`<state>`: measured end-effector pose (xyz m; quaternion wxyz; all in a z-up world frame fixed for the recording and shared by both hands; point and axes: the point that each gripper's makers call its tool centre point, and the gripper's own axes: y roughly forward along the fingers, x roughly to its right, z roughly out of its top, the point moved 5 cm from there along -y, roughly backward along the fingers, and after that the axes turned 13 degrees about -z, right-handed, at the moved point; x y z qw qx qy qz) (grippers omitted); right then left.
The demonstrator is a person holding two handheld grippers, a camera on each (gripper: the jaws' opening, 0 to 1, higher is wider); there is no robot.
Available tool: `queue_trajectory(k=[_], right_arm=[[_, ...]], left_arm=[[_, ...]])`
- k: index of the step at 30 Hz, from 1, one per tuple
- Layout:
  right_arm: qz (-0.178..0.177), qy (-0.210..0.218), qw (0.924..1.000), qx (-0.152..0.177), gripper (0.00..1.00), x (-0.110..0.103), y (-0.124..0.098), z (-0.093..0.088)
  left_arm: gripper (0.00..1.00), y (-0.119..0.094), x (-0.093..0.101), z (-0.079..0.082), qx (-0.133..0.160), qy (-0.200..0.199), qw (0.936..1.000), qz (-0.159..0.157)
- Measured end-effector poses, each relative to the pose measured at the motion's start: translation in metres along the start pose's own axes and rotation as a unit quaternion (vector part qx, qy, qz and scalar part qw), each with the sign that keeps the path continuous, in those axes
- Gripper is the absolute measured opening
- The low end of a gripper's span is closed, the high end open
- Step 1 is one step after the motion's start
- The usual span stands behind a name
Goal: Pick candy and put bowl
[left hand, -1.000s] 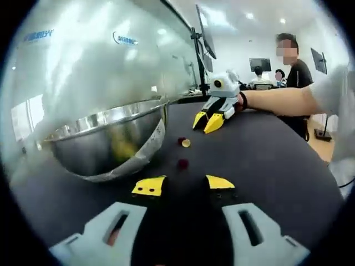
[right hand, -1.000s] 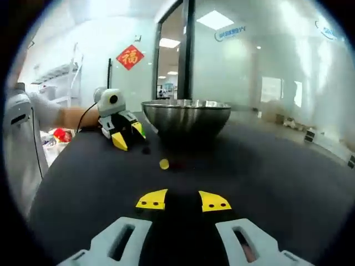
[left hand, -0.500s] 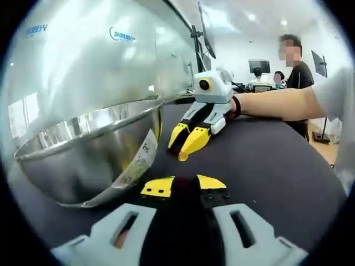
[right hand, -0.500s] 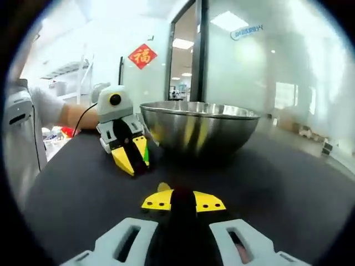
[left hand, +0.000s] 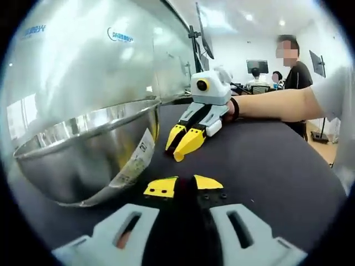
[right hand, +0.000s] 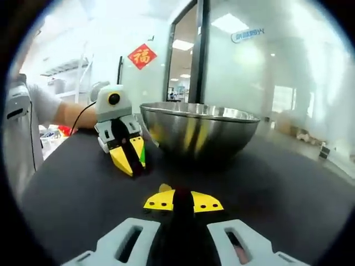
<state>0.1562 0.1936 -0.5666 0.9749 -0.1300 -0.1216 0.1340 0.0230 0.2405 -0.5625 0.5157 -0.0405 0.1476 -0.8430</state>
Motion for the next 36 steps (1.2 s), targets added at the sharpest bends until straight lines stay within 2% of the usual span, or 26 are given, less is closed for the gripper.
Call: queue_trajectory(k=[5,8,11,14,17,19,21,22,24,26,27,29,30,32,36], right_arm=[[-0.007,0.026,0.9993,0.026,0.04,0.001,-0.016,0.011],[-0.005,0.018,0.9994,0.03,0.04,-0.009,-0.03,0.014],[-0.007,0.013,0.9995,0.029,0.04,-0.014,-0.041,0.014],[-0.025,0.024,0.9982,0.049,0.04,-0.011,-0.048,0.024],[-0.033,0.016,0.997,0.069,0.04,-0.017,-0.052,0.043],[-0.034,0.002,0.9968,0.073,0.04,-0.026,-0.052,0.058],[-0.04,-0.004,0.9967,0.071,0.05,-0.023,-0.046,0.072],[-0.047,-0.01,0.9961,0.075,0.05,-0.02,-0.043,0.081],[-0.069,0.0,0.993,0.096,0.05,-0.016,-0.035,0.105],[-0.086,0.001,0.9896,0.115,0.05,-0.006,-0.027,0.124],[-0.107,-0.002,0.9875,0.115,0.05,0.002,-0.021,0.132],[-0.156,-0.006,0.9821,0.106,0.05,0.021,-0.008,0.142],[-0.17,-0.001,0.9803,0.1,0.05,0.026,-0.003,0.145],[-0.169,-0.007,0.9809,0.097,0.05,0.029,0.005,0.15],[-0.16,-0.003,0.9804,0.115,0.05,0.03,0.01,0.156]], left_arm=[[0.03,-0.007,0.018,0.005,0.0,0.019,0.9998,0.005],[0.03,-0.016,0.035,0.015,0.025,0.04,0.9989,-0.005],[0.03,-0.03,0.046,0.023,0.042,0.041,0.9983,-0.003],[0.03,-0.047,0.044,0.034,0.054,0.053,0.9969,0.02],[0.03,-0.072,0.034,0.052,0.082,0.059,0.9931,0.059],[0.03,-0.094,0.02,0.07,0.099,0.066,0.9888,0.09],[0.03,-0.113,-0.001,0.086,0.11,0.067,0.9841,0.122],[0.03,-0.119,-0.015,0.092,0.117,0.053,0.9835,0.128],[0.03,-0.126,-0.035,0.102,0.113,0.038,0.983,0.14],[0.03,-0.13,-0.057,0.115,0.113,0.052,0.9778,0.169],[0.03,-0.127,-0.064,0.118,0.115,0.047,0.9781,0.167],[0.03,-0.122,-0.073,0.121,0.112,0.051,0.9772,0.173],[0.03,-0.118,-0.074,0.12,0.102,0.061,0.979,0.165],[0.04,-0.113,-0.078,0.115,0.108,0.045,0.9812,0.153],[0.04,-0.108,-0.09,0.105,0.102,0.038,0.98,0.167]])
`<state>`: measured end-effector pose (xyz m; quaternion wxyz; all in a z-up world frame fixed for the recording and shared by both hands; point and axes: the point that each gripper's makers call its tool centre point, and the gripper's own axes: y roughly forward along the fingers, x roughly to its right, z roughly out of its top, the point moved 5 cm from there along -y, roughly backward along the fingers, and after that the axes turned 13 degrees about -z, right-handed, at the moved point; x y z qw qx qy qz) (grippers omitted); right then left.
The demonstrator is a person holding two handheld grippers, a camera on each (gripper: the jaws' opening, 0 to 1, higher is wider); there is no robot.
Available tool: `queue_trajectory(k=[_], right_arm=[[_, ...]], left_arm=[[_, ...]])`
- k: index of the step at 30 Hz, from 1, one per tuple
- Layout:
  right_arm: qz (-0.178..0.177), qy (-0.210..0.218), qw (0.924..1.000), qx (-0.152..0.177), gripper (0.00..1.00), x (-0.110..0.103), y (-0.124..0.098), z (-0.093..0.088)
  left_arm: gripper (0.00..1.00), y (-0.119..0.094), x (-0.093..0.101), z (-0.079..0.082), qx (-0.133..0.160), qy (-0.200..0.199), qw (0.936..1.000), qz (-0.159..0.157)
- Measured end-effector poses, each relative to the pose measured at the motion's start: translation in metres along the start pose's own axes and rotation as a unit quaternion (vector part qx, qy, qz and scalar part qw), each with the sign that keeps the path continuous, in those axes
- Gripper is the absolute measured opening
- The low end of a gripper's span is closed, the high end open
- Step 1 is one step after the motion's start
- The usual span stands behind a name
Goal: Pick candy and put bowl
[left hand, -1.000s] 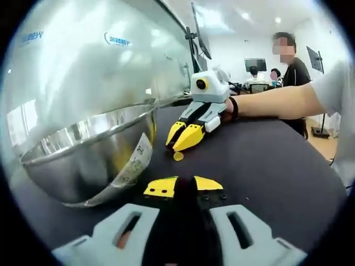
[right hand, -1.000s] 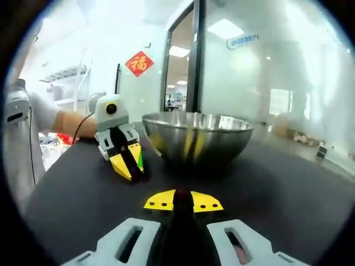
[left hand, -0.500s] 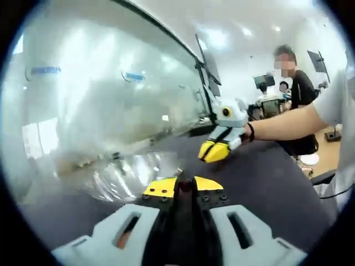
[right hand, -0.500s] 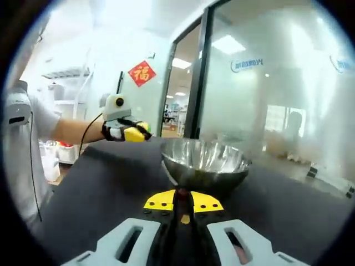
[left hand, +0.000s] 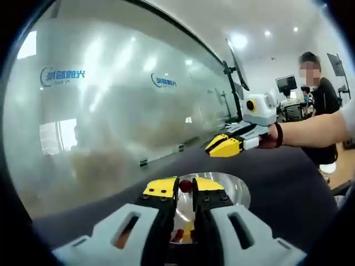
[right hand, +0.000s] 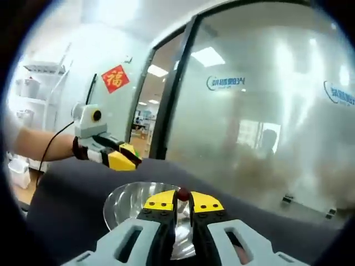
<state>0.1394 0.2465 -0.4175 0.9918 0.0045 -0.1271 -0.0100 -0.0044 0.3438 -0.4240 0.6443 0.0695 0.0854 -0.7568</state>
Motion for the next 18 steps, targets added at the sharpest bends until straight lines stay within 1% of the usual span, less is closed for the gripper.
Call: queue_trajectory(k=[2,3,4,5,6,7,8,9,10,11,13,16,18], right_arm=[[-0.003,0.011,0.9999,0.001,0.06,0.005,0.003,-0.004],[0.001,0.011,0.9999,0.003,0.09,0.005,0.004,-0.007],[0.014,0.015,0.9998,-0.001,0.23,0.003,0.005,-0.012],[0.016,0.009,0.9998,-0.001,0.36,0.003,0.006,-0.015],[0.017,-0.002,0.9999,0.002,0.42,0.003,0.006,-0.016],[0.016,-0.006,0.9999,0.004,0.36,0.003,0.004,-0.016],[0.015,-0.008,0.9998,0.006,0.27,0.004,0.002,-0.016],[0.014,-0.006,0.9998,0.011,0.22,0.005,0.001,-0.013],[0.014,0.004,0.9998,0.015,0.24,0.006,0.002,-0.01],[0.016,0.014,0.9996,0.018,0.25,0.006,0.001,-0.009],[0.022,0.025,0.9991,0.024,0.24,0.005,-0.003,-0.004],[0.038,0.027,0.9986,0.025,0.24,0.003,-0.014,-0.003],[0.045,0.021,0.9985,0.025,0.24,0.002,-0.027,-0.006]], left_arm=[[0.04,0.002,-0.004,-0.005,-0.007,0.01,0.9998,0.016],[0.07,0.003,-0.005,-0.006,-0.004,0.008,0.9999,0.015],[0.18,0.007,-0.004,-0.008,0.011,-0.02,0.9997,0.006],[0.31,0.008,-0.005,-0.008,0.011,-0.013,0.9999,0.003],[0.43,0.01,-0.004,-0.007,0.014,-0.017,0.9998,-0.001],[0.42,0.01,-0.003,-0.007,0.016,-0.02,0.9997,-0.002],[0.36,0.009,-0.001,-0.006,0.017,-0.02,0.9996,-0.001],[0.29,0.01,0.0,-0.005,0.019,-0.022,0.9996,-0.002],[0.27,0.01,0.001,-0.005,0.022,-0.023,0.9995,-0.003],[0.28,0.011,0.003,-0.004,0.02,-0.02,0.9996,-0.003],[0.28,0.011,0.005,-0.002,0.018,-0.014,0.9997,-0.003],[0.28,0.008,0.013,0.001,0.018,-0.01,0.9997,-0.01],[0.28,0.001,0.022,0.0,0.016,-0.003,0.9996,-0.021]])
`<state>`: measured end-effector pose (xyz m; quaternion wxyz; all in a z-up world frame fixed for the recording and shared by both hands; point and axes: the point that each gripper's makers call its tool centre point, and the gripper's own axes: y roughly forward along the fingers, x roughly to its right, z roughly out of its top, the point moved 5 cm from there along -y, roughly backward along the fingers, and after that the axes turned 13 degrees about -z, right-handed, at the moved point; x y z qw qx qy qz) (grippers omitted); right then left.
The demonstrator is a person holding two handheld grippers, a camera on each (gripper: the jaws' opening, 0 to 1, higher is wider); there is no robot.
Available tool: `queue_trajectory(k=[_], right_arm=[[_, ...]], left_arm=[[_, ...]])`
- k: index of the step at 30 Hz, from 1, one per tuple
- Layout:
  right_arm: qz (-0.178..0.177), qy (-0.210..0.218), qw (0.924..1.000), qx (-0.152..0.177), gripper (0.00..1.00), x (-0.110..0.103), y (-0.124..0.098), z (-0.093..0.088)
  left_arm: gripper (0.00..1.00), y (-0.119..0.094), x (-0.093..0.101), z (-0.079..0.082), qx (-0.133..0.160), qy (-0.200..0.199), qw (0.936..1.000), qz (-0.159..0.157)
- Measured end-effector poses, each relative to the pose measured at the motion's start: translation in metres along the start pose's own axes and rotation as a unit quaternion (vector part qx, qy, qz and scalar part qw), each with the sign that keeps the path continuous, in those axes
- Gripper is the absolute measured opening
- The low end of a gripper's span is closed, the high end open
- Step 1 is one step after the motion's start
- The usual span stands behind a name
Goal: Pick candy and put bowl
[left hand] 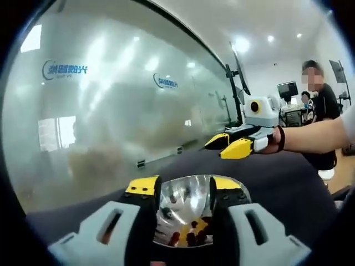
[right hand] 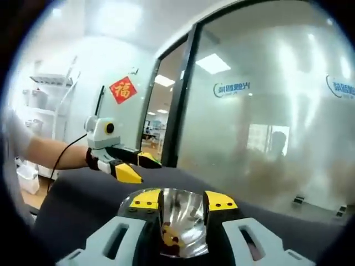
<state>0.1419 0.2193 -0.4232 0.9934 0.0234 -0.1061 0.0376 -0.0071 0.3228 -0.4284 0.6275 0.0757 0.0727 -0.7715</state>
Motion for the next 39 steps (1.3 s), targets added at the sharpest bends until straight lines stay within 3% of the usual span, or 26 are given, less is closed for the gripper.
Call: queue_trajectory(k=[3,5,7,8,9,10,12,15,23,28,34,39], right_arm=[[0.036,-0.017,0.9992,-0.005,0.24,-0.006,-0.045,-0.018],[0.064,0.0,0.9968,-0.047,0.24,-0.009,-0.083,-0.051],[0.097,-0.019,0.9928,-0.068,0.24,-0.016,-0.113,-0.082],[0.133,-0.008,0.9883,-0.074,0.23,-0.027,-0.129,-0.096],[0.145,0.003,0.9857,-0.085,0.23,-0.033,-0.135,-0.103],[0.144,0.009,0.9838,-0.107,0.23,-0.035,-0.138,-0.113],[0.116,-0.03,0.984,-0.132,0.23,-0.029,-0.134,-0.129],[0.101,-0.019,0.9837,-0.148,0.23,-0.024,-0.119,-0.134],[0.088,0.004,0.9829,-0.162,0.22,-0.025,-0.068,-0.139],[0.092,0.008,0.9833,-0.157,0.18,-0.04,-0.048,-0.135],[0.096,-0.007,0.9843,-0.148,0.05,-0.047,-0.039,-0.134],[0.093,-0.002,0.9846,-0.148,0.05,-0.046,-0.04,-0.134]], left_arm=[[0.28,-0.026,0.029,-0.011,-0.003,0.037,0.9982,-0.047],[0.28,-0.05,0.043,-0.028,-0.001,0.005,0.9984,-0.056],[0.27,-0.065,0.05,-0.047,-0.013,-0.035,0.9984,-0.041],[0.25,-0.068,0.059,-0.056,-0.019,-0.052,0.9972,-0.05],[0.24,-0.066,0.072,-0.062,-0.017,-0.051,0.9959,-0.073],[0.25,-0.06,0.086,-0.074,-0.04,-0.037,0.994,-0.095],[0.25,-0.042,0.097,-0.095,-0.09,-0.027,0.9892,-0.112],[0.25,-0.016,0.109,-0.113,-0.126,-0.033,0.9834,-0.126],[0.23,0.019,0.112,-0.109,-0.111,-0.034,0.984,-0.134],[0.22,0.017,0.112,-0.11,-0.104,-0.042,0.9848,-0.133],[0.22,0.016,0.113,-0.11,-0.101,-0.039,0.9856,-0.13],[0.22,0.015,0.113,-0.111,-0.099,-0.038,0.9856,-0.132]])
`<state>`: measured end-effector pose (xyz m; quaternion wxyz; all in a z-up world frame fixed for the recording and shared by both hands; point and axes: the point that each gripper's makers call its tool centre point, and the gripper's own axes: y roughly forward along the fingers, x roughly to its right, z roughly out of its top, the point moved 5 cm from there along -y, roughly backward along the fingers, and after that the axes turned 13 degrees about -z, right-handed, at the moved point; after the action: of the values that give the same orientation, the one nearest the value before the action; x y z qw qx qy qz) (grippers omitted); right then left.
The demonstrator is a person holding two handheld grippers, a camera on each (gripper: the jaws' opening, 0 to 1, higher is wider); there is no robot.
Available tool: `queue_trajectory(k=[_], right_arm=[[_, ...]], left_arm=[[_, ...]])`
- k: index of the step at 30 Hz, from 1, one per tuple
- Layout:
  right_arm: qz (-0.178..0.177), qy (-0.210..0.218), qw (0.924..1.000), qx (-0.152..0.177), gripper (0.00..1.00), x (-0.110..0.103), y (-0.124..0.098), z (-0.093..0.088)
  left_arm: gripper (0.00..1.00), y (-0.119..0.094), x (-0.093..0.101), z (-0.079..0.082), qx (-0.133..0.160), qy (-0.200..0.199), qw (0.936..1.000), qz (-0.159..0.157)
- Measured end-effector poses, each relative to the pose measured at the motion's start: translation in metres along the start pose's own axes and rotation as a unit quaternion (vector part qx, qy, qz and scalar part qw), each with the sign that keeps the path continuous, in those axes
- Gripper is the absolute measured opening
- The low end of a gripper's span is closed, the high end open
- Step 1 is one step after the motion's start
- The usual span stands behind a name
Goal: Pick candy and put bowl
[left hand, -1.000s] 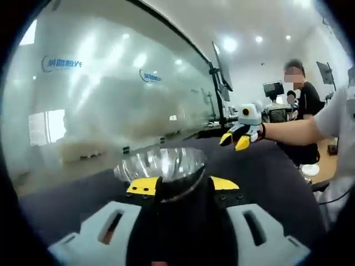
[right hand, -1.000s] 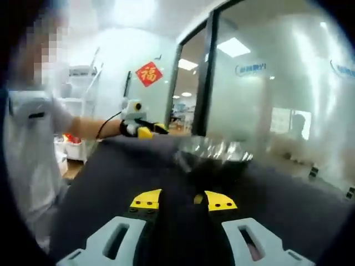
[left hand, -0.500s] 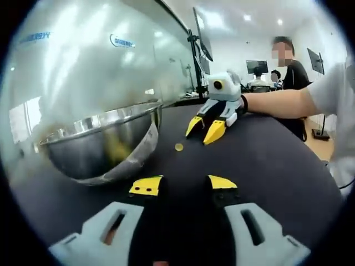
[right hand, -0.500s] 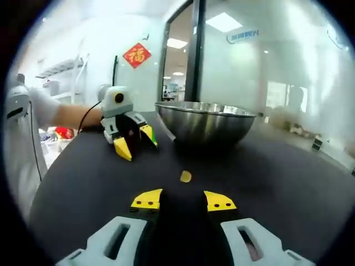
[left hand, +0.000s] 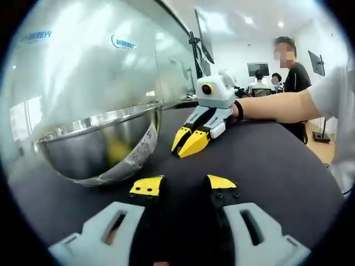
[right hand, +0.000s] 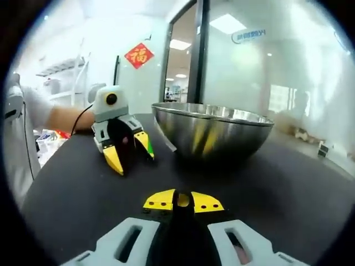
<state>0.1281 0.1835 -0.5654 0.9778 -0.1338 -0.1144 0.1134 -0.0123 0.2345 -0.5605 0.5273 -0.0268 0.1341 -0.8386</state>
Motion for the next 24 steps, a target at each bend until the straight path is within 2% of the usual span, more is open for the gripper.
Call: queue_trajectory(k=[7,10,11,13,14,17,19,21,24], right_arm=[[0.003,0.009,0.9999,-0.002,0.05,0.001,0.001,-0.001],[0.008,-0.002,1.0,-0.004,0.05,0.004,-0.004,0.0],[0.013,-0.018,0.9998,0.002,0.04,0.005,-0.01,0.002],[0.038,0.026,0.9979,0.046,0.04,0.001,-0.026,0.013],[0.053,0.033,0.9964,0.058,0.04,0.0,-0.038,0.017],[0.035,0.025,0.9963,0.075,0.04,0.007,-0.056,0.026],[0.015,0.039,0.9934,0.106,0.04,0.014,-0.064,0.045],[-0.016,0.036,0.9913,0.126,0.04,0.029,-0.062,0.068],[-0.061,0.044,0.9852,0.155,0.05,0.05,-0.052,0.111]], left_arm=[[0.23,-0.001,-0.001,-0.001,0.001,0.003,1.0,0.004],[0.24,-0.002,-0.003,-0.002,0.002,0.001,1.0,0.006],[0.24,-0.002,-0.003,-0.002,0.002,0.002,1.0,0.007],[0.24,-0.002,-0.003,-0.002,0.002,0.002,1.0,0.008],[0.24,-0.002,-0.003,-0.002,0.003,0.002,1.0,0.009],[0.24,-0.001,-0.002,-0.001,0.003,0.006,0.9999,0.009],[0.24,-0.001,-0.002,-0.001,0.003,0.008,0.9999,0.007],[0.24,-0.001,-0.002,-0.002,0.003,0.007,0.9999,0.007],[0.24,-0.001,-0.002,-0.002,0.003,0.008,0.9999,0.013]])
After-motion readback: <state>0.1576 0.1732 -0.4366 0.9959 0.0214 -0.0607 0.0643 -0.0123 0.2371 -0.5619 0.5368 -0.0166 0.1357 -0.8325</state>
